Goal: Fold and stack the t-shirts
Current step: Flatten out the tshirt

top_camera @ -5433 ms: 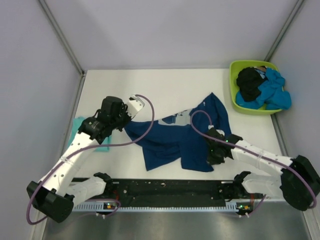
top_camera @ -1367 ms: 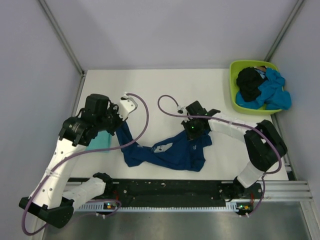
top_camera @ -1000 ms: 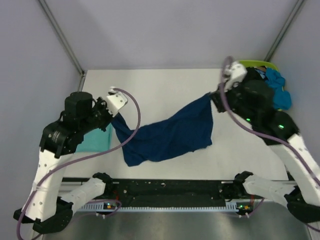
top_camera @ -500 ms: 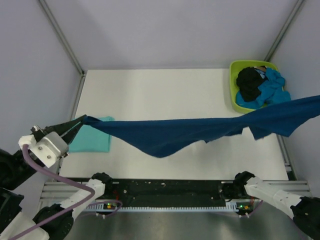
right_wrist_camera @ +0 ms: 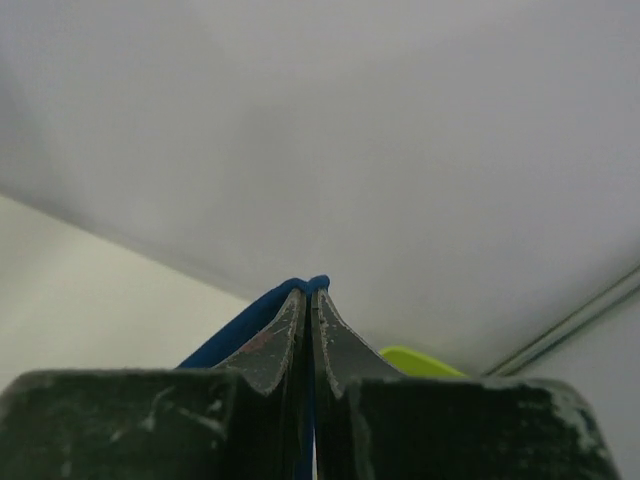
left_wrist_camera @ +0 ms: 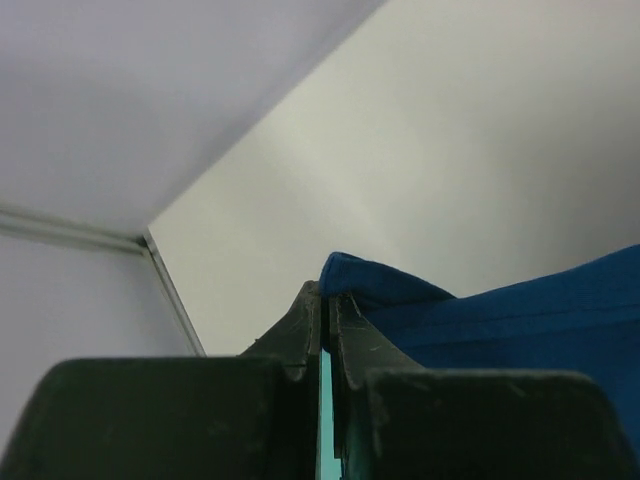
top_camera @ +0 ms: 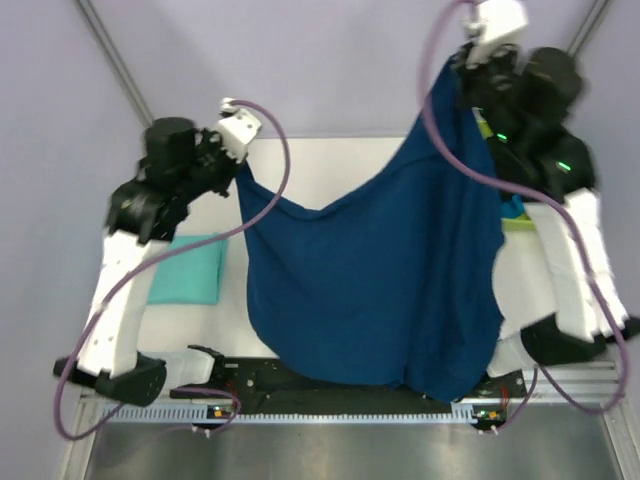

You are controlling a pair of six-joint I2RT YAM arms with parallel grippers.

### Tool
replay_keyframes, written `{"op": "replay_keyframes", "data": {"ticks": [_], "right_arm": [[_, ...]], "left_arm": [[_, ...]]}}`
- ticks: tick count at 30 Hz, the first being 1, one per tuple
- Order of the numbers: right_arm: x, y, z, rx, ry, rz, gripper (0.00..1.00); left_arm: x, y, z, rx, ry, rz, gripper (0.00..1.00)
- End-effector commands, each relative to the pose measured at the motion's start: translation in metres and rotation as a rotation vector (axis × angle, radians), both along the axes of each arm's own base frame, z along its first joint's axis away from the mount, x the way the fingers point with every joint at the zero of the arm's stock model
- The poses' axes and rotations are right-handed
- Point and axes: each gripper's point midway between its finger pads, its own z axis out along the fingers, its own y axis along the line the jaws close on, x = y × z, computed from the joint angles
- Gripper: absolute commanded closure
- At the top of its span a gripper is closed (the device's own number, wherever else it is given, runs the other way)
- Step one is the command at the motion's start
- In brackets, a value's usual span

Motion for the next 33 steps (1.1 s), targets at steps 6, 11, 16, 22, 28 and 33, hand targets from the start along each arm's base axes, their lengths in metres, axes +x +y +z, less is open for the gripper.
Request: {"op": "replay_keyframes", "data": {"ticks": [6, 11, 16, 22, 28, 33], "right_arm": [[0.227, 0.050, -0.205, -0.084, 0.325, 0.021, 1.00], [0.308, 0.036, -0.262, 0.032, 0.411, -0.082, 0.73], [0.291, 0.020, -0.264, 0.125, 0.506, -0.110, 0.34], [0.179, -0.008, -0.298, 0.158, 0.734, -0.210, 0.11], [0.040, -0.006, -0.381, 0.234, 0.985, -0.195, 0.23], [-0.064, 0.006, -0.454, 0.153, 1.242, -0.209, 0.30]], "left_arm": [[0.182, 0.026, -0.153, 0.107, 0.213, 0.294, 1.00], [0.264, 0.028, -0.186, 0.069, 0.244, 0.373, 0.42], [0.265, 0.018, -0.167, 0.057, 0.188, 0.295, 0.02], [0.160, 0.003, -0.186, 0.209, 0.212, -0.052, 0.05], [0.049, 0.041, -0.266, 0.545, 0.342, -0.261, 0.30], [-0.001, 0.057, -0.323, 0.693, 0.386, -0.400, 0.20]]}}
